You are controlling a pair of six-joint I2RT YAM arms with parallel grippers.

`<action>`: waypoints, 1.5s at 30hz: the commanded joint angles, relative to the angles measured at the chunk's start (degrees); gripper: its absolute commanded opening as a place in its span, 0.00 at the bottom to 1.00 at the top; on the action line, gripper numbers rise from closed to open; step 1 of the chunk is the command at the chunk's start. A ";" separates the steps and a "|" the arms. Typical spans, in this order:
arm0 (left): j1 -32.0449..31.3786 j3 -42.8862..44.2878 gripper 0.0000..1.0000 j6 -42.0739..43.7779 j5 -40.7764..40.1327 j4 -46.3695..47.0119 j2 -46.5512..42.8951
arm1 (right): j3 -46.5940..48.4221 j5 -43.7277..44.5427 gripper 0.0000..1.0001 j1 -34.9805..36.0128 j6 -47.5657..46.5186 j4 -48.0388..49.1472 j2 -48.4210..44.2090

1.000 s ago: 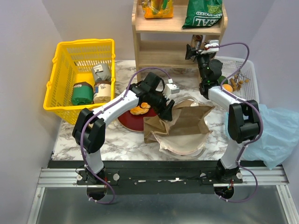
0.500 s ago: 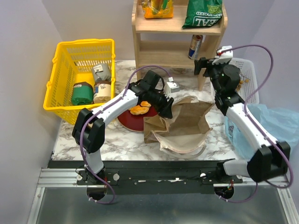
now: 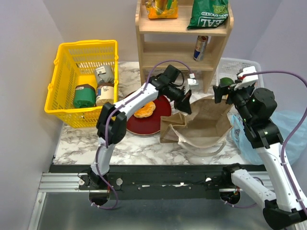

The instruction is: Untie the knot of the grocery bags and take out the mixed food

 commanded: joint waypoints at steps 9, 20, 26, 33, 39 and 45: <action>-4.25 12.23 0.61 -13.04 -1.54 9.69 8.65 | 6.40 2.55 1.00 -0.44 -5.67 -20.17 -2.42; -0.47 10.30 0.98 -5.12 -25.10 1.51 -9.02 | 13.25 17.57 0.99 -0.44 2.33 -30.19 5.75; 2.69 5.38 0.98 2.95 -36.61 -5.24 -18.69 | 20.54 19.52 1.00 -0.53 1.19 -30.80 8.65; 7.70 -7.44 0.98 -1.49 -47.17 -3.25 -30.72 | 21.44 15.48 1.00 -0.44 -0.31 -28.27 8.92; 10.43 -23.26 0.98 -6.53 -45.27 -3.94 -40.22 | 9.26 20.53 1.00 -0.44 -1.00 -20.64 8.31; 10.43 -31.98 0.98 -11.78 -43.92 3.95 -44.63 | 1.04 21.73 1.00 -0.44 1.35 -14.29 6.99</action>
